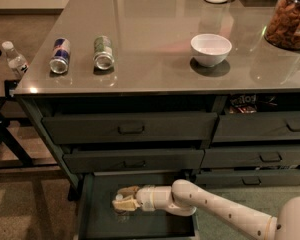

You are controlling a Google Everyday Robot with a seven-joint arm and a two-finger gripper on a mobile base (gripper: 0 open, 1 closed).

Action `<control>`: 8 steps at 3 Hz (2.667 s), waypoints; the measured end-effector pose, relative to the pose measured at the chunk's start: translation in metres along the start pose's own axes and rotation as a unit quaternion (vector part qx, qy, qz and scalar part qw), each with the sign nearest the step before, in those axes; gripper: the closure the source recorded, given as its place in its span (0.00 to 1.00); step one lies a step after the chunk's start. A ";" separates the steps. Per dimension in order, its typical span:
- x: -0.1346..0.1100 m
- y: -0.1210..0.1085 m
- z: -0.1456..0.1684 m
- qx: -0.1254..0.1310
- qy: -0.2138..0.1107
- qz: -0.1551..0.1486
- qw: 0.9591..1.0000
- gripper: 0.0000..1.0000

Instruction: Pick water bottle from bottom drawer and place on counter

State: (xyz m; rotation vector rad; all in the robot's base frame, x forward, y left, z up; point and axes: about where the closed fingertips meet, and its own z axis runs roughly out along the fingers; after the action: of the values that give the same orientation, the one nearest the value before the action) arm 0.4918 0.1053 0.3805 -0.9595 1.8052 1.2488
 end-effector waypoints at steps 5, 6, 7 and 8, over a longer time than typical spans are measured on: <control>-0.150 0.018 -0.089 0.090 0.026 -0.066 0.993 1.00; -0.179 0.035 -0.110 0.106 0.017 -0.073 0.992 1.00; -0.220 0.058 -0.131 0.113 0.011 -0.096 0.989 1.00; -0.224 0.060 -0.134 0.114 0.012 -0.101 0.988 1.00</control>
Offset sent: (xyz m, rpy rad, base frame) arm 0.0463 -0.0635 0.1402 -0.1635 -0.1162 -0.1170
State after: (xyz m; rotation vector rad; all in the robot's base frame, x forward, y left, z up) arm 0.5215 0.0310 0.6359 -1.0002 1.7753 0.8889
